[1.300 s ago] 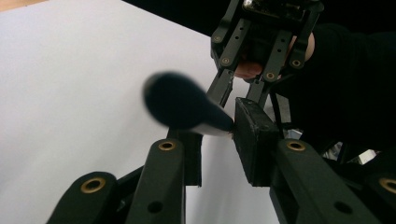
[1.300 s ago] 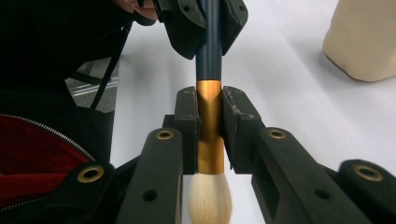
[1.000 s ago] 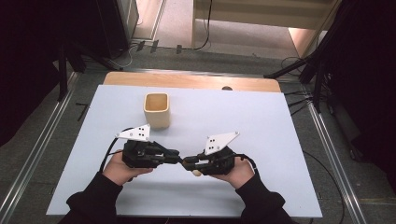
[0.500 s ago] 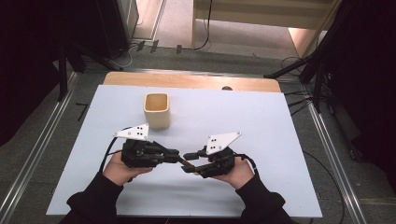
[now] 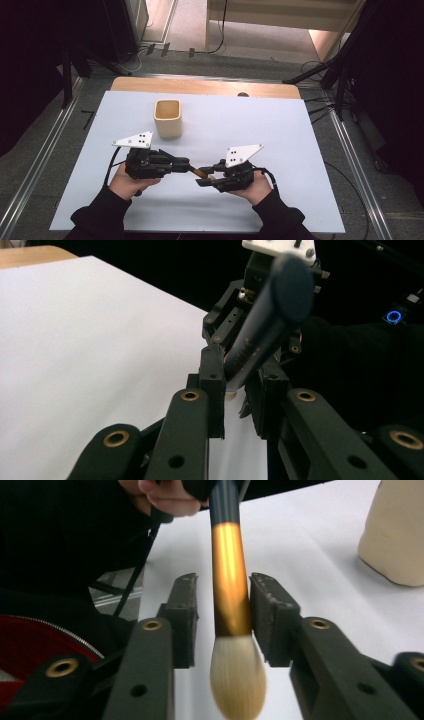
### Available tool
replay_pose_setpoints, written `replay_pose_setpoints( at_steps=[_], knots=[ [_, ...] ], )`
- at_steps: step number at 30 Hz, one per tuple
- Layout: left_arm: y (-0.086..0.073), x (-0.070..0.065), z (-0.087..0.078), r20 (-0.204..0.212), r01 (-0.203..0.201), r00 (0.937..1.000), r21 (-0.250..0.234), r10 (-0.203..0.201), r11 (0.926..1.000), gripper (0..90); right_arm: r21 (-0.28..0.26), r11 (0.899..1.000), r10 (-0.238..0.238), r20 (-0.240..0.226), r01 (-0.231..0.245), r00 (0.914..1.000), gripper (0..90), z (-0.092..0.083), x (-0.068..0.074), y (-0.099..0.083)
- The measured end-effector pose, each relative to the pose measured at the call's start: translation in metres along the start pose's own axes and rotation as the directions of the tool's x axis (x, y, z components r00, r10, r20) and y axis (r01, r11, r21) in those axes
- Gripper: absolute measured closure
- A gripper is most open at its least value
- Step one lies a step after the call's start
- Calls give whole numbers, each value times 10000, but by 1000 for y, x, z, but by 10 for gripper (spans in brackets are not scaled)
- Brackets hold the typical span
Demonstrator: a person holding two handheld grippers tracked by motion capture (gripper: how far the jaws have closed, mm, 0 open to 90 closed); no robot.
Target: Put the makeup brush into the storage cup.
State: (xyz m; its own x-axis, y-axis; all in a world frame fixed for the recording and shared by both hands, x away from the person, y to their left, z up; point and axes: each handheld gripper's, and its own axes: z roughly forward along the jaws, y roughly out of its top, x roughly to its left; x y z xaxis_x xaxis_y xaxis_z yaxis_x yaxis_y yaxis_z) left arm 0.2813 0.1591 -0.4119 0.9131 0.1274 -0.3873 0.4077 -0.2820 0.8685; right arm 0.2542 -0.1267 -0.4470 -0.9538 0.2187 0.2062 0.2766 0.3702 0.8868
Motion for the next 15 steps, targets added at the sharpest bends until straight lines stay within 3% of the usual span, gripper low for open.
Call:
replay_pose_setpoints(
  at_steps=[3, 9, 12, 13, 14, 15],
  knots=[
    [-1, 0, 2, 122, -28, 9999, 94, 26, 10000, 797, 42, 10000, 86, -85, -86, 9999, 757, 1, 0, 0],
    [-2, 1, 3, 355, -56, 9994, 217, 48, 9997, 795, 252, 9997, -46, -239, 52, 9997, 771, 0, 1, 1],
    [-2, 0, 3, 210, -118, 9997, 403, 110, 9991, 776, 455, 9989, -65, -198, 74, 9998, 773, 0, 2, 2],
    [-2, 0, 4, -20, -289, 9996, 522, 291, 9982, 610, 650, 9979, -52, -179, 63, 9998, 773, 0, 3, 3],
    [0, -2, 3, -298, -493, 9982, 839, 520, 9953, 545, 749, 9971, -153, -101, 160, 9998, 773, 0, 3, 3],
    [0, -2, 3, -298, -493, 9982, 839, 520, 9953, 509, 749, 9971, -153, -101, 160, 9998, 773, 0, 3, 3]
  ],
)
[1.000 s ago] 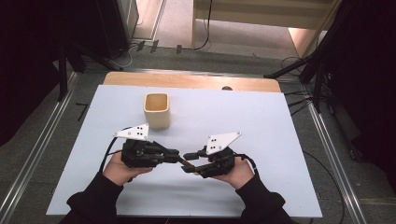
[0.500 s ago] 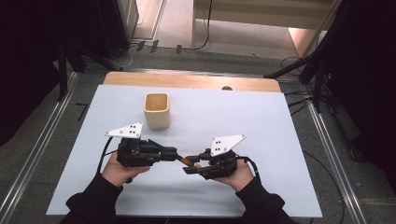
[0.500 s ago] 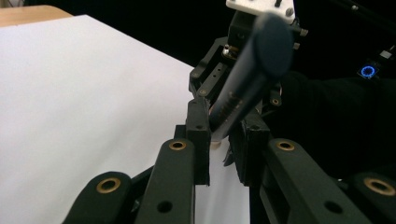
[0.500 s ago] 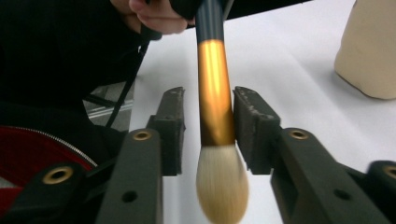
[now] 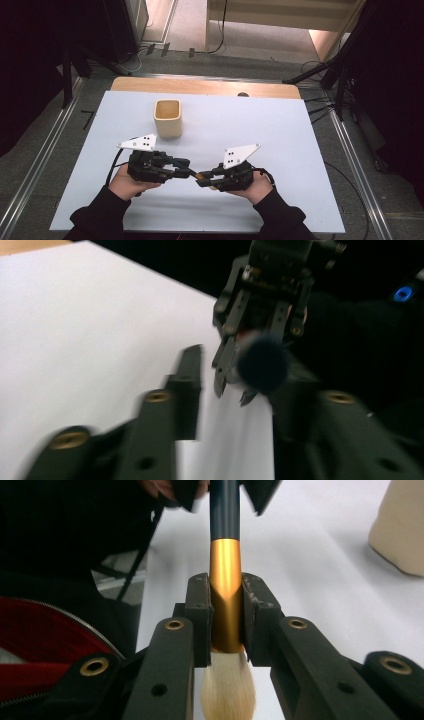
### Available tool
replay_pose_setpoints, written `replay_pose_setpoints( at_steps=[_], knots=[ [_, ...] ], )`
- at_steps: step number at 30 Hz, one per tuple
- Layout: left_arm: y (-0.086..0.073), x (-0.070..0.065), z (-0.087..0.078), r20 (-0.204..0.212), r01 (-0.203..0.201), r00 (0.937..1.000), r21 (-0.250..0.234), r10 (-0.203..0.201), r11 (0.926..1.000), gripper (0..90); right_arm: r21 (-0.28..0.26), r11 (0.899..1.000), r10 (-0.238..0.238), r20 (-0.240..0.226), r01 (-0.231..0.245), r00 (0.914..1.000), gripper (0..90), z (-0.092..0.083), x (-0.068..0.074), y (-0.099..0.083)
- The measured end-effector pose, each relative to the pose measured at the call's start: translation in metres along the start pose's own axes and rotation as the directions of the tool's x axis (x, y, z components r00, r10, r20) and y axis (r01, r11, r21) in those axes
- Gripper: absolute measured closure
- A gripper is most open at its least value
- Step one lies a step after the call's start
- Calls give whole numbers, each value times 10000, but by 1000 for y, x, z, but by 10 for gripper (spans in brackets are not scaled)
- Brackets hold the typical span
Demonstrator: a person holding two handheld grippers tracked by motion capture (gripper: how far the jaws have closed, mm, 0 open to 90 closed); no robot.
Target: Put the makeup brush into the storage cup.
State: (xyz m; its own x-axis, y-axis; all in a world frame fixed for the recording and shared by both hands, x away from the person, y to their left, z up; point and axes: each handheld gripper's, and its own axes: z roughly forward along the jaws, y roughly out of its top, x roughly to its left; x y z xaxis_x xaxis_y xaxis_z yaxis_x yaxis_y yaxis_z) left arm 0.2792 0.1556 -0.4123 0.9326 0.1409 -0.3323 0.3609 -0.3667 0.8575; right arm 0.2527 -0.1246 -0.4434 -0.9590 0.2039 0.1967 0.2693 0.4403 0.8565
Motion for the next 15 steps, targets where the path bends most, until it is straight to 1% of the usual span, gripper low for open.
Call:
replay_pose_setpoints(
  at_steps=[1, 2, 3, 4, 5, 6, 7, 8, 9, 11, 12, 14, 15],
  knots=[
    [1, -2, -1, -212, -156, 9996, 149, 159, 9998, 509, 168, 9999, 29, 33, -29, 10000, 773, -1, 0, 0],
    [1, -3, -2, -332, -329, 9989, 314, 340, 9990, 482, 238, 9997, -14, 121, 11, 9999, 773, -2, 0, 1],
    [1, -5, -3, -465, -521, 9975, 409, 540, 9978, 439, 553, 9984, -93, 252, 79, 9996, 773, -5, -1, 1],
    [1, -6, -5, -523, -665, 9962, 576, 695, 9961, 439, 553, 9984, -93, 252, 79, 9996, 773, -5, -1, 1],
    [0, -6, -8, -590, -865, 9941, 714, 907, 9937, 392, 879, 9961, -147, 331, 117, 9993, 773, -7, -1, 1],
    [0, -6, -8, -590, -865, 9941, 714, 907, 9937, 381, 1039, 9944, -221, 369, 181, 9991, 773, -9, -1, 1],
    [0, -6, -9, -653, -965, 9927, 801, 1019, 9921, 371, 1249, 9920, -213, 429, 158, 9989, 773, -10, -1, 1],
    [-1, -7, -11, -631, -1043, 9919, 858, 1099, 9908, 371, 1249, 9920, -213, 429, 158, 9989, 773, -10, -1, 1],
    [-1, -7, -11, -626, -1081, 9915, 857, 1136, 9904, 356, 1535, 9878, -353, 485, 274, 9982, 773, -13, -2, 0],
    [-2, -7, -11, -611, -1221, 9898, 965, 1283, 9878, 337, 1861, 9822, -382, 588, 267, 9975, 773, -14, -2, 1],
    [-2, -7, -11, -611, -1221, 9898, 965, 1283, 9878, 333, 1861, 9822, -382, 588, 267, 9975, 773, -14, -2, 1],
    [-3, -6, -9, -666, -1293, 9883, 1143, 1375, 9850, 328, 2263, 9732, -577, 652, 416, 9962, 773, -14, -3, 1],
    [-3, -6, -8, -655, -1332, 9877, 1254, 1422, 9831, 327, 2610, 9645, -596, 659, 405, 9960, 773, -12, -3, 1]
  ],
)
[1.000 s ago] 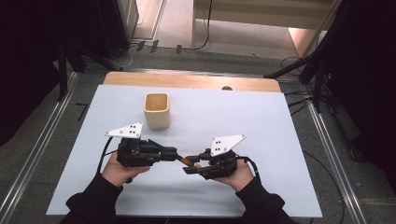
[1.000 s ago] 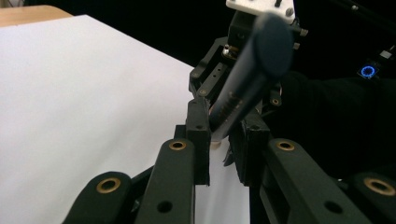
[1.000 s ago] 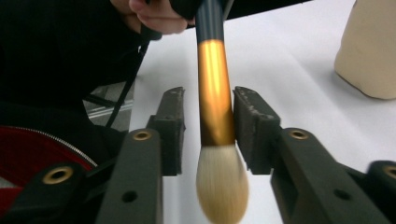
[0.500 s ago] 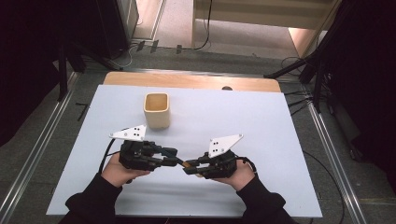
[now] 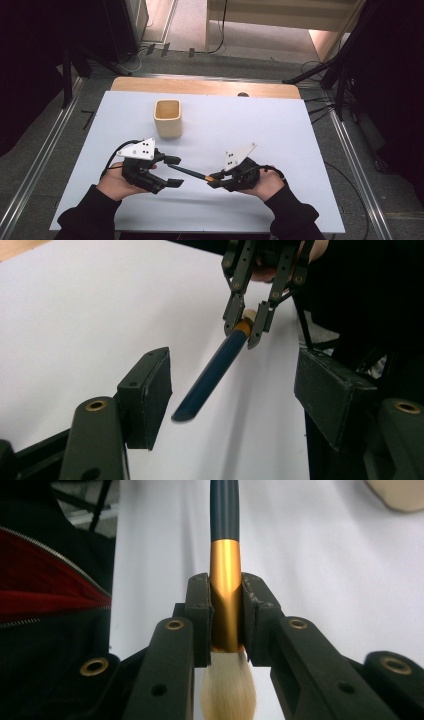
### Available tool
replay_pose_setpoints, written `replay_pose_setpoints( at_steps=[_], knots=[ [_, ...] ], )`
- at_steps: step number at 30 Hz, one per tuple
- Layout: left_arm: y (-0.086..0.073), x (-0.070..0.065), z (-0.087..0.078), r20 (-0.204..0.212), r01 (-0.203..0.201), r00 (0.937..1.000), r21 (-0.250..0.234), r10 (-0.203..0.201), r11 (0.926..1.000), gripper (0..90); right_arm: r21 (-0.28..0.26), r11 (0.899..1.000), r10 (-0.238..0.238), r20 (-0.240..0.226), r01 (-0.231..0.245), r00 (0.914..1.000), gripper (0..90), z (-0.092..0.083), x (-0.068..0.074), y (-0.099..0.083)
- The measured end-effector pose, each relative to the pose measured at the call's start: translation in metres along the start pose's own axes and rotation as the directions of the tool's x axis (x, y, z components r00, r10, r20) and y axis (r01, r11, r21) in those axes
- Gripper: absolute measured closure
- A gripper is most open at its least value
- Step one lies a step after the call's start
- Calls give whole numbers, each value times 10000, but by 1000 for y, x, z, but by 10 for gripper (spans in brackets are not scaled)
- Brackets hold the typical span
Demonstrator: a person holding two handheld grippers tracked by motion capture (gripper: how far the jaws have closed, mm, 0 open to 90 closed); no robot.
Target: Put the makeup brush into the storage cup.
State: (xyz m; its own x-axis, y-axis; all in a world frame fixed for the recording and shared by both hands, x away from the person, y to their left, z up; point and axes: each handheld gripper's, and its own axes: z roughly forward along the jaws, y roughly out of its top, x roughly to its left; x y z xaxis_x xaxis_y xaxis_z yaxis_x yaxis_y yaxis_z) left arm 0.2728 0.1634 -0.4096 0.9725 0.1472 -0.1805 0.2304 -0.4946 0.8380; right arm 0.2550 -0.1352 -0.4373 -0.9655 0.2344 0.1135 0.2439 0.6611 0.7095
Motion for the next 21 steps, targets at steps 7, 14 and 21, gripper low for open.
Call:
replay_pose_setpoints(
  at_steps=[7, 14, 21],
  knots=[
    [0, -2, 10, 94, -237, 9997, 537, 232, 9983, 351, 920, 9956, -150, -258, 173, 9996, 773, 7, 2, 3],
    [-2, -2, 24, 389, -211, 9991, 1191, 166, 9927, 402, 1587, 9863, -364, -545, 446, 9979, 773, 16, 3, 8],
    [-6, -5, 37, 606, -398, 9978, 2034, 280, 9783, 441, 2106, 9728, -765, -1013, 966, 9919, 773, 26, 6, 18]
  ],
)
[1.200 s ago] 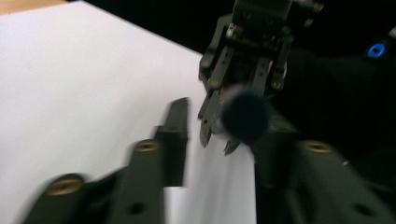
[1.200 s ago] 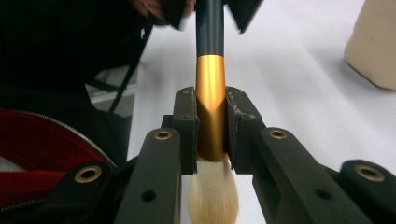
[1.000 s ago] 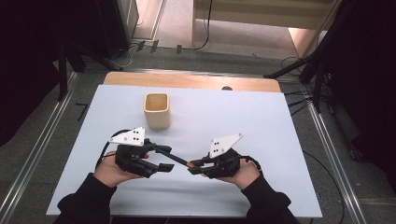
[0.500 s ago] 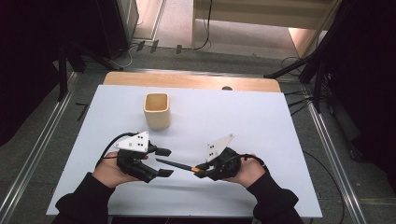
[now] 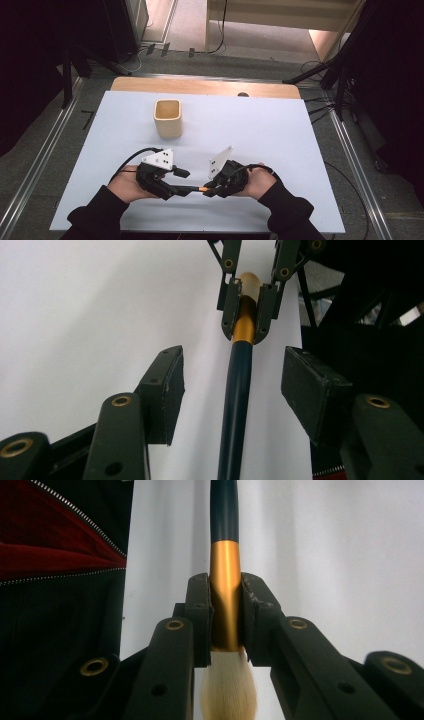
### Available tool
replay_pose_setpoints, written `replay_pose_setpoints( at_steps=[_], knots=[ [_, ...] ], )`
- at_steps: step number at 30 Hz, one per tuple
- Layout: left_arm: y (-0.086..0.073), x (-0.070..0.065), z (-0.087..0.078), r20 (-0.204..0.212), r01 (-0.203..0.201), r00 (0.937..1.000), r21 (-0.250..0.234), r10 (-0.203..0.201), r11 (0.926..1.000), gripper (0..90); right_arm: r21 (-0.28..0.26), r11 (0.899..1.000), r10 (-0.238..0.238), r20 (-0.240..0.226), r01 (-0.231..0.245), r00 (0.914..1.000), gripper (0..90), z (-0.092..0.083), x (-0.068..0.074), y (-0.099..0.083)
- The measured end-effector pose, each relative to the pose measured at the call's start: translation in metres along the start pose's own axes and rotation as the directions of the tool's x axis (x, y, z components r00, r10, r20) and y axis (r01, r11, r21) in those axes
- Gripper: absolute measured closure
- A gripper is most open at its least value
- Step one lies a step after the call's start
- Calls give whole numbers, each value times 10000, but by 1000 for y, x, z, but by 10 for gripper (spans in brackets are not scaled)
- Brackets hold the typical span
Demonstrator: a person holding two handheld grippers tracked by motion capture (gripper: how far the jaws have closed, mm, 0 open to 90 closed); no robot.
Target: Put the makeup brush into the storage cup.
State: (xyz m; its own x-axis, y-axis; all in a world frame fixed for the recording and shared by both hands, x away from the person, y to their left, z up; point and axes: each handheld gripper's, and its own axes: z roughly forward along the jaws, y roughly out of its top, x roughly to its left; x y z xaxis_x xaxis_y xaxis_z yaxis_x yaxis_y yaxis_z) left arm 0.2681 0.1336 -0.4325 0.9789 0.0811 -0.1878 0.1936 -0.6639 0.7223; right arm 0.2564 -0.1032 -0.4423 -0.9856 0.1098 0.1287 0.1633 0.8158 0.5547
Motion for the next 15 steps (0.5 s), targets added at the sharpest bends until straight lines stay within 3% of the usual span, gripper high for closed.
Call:
replay_pose_setpoints(
  at_steps=[5, 15],
  knots=[
    [-1, -1, 10, 305, -33, 9995, 554, 16, 9985, 505, 13, 10000, -97, -37, 97, 9999, 772, 3, 0, 5],
    [-1, -2, 18, 358, 12, 9993, 1095, -52, 9940, 659, -56, 9998, -186, -81, 185, 9998, 772, 4, 1, 7]
  ],
)
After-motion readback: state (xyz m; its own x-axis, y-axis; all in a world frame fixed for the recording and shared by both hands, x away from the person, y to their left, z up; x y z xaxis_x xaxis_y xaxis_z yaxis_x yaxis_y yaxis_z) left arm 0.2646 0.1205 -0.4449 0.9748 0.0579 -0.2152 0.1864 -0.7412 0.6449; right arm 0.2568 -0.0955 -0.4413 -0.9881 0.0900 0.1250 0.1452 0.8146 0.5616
